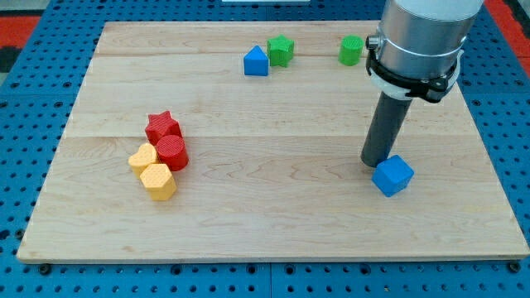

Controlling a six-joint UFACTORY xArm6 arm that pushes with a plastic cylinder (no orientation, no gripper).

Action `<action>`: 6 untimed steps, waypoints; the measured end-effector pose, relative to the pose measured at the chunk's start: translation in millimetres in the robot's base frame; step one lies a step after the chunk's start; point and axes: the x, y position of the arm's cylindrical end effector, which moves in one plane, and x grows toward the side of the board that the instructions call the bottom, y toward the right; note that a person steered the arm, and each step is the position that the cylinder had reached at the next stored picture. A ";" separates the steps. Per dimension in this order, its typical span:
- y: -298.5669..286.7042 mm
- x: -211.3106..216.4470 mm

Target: Slide the blue triangle diagonal to the cube

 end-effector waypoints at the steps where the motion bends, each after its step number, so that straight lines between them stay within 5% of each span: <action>1: 2.2 8.8; 4: -124.1 -166.8; 6: -151.9 -233.3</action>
